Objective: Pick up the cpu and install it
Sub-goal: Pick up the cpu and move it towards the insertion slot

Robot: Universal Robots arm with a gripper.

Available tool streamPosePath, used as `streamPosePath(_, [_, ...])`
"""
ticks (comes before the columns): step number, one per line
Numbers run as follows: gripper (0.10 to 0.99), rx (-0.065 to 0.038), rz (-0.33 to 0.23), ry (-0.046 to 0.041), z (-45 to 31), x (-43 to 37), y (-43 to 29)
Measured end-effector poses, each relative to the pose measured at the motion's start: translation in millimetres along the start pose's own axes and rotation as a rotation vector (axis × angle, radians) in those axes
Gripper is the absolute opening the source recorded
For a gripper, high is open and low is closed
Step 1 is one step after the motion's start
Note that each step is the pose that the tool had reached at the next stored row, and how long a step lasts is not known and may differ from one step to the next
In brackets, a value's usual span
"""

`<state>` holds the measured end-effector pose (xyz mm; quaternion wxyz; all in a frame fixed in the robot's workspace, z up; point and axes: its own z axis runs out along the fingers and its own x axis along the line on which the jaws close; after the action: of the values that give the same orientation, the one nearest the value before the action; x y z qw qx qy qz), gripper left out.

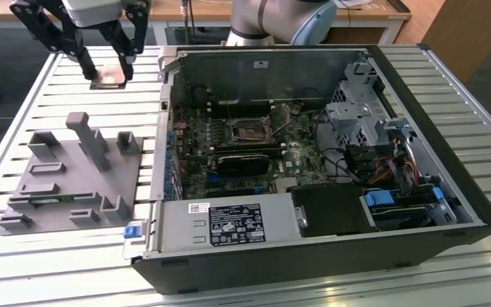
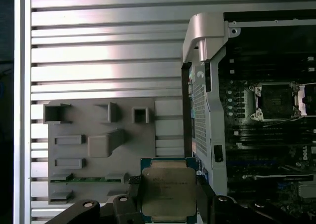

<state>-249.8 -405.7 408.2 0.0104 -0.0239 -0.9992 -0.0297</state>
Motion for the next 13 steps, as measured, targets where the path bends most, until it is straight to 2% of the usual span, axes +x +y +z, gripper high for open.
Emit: streamPosePath(13, [0.529, 0.000, 0.000, 0.0000, 0.5, -31.3, 6.5])
